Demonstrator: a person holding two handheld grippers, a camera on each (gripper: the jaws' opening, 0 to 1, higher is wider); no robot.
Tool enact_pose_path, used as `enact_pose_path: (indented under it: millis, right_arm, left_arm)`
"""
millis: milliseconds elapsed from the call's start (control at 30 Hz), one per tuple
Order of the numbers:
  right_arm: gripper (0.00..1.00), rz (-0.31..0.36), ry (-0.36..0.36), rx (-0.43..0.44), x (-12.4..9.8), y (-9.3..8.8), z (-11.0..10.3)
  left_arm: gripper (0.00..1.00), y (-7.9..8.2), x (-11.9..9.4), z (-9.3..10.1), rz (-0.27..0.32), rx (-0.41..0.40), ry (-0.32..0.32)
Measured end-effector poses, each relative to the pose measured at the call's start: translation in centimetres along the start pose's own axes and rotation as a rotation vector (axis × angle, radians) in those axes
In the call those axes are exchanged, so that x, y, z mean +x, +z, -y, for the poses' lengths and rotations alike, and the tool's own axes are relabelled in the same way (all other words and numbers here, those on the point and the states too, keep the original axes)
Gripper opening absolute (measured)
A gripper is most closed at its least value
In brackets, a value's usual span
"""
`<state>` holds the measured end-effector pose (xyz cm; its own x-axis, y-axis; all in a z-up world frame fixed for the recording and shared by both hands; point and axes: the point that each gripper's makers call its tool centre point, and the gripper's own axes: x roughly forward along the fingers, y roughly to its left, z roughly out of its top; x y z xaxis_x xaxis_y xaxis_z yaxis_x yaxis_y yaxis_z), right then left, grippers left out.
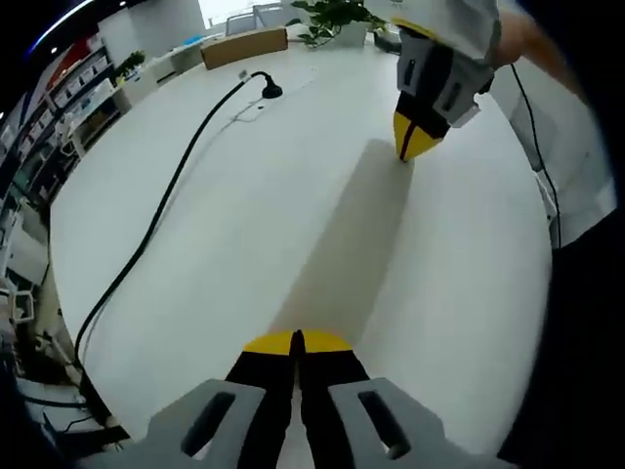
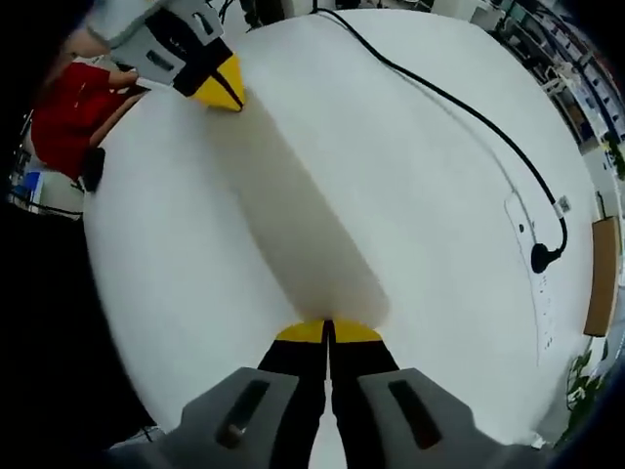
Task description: Arrange the utensils inside the cutlery case until each visible utensil rests in its matching compartment.
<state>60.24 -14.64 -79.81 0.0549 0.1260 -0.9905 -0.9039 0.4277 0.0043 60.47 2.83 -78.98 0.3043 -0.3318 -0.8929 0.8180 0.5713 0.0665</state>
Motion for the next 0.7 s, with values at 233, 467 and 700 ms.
enact_pose_path:
  millis: [233, 467, 700]
  right_arm:
    - [0.00, -0.025, -0.009, 0.010, -0.1, -0.4, 0.0]
    - [0.00, -0.027, 0.023, 0.045, -0.1, -0.3, 0.1]
    - [0.00, -0.002, -0.029, 0.000, -0.2, -0.4, -0.3]
  left_arm:
    - [0.00, 0.1, 0.1, 0.1, 0.008, 0.002, 0.006]
    - [0.00, -0.1, 0.0, 0.1, 0.021, 0.009, 0.002]
    - [0.00, -1.7, -0.9, 0.4, -0.024, 0.027, 0.011]
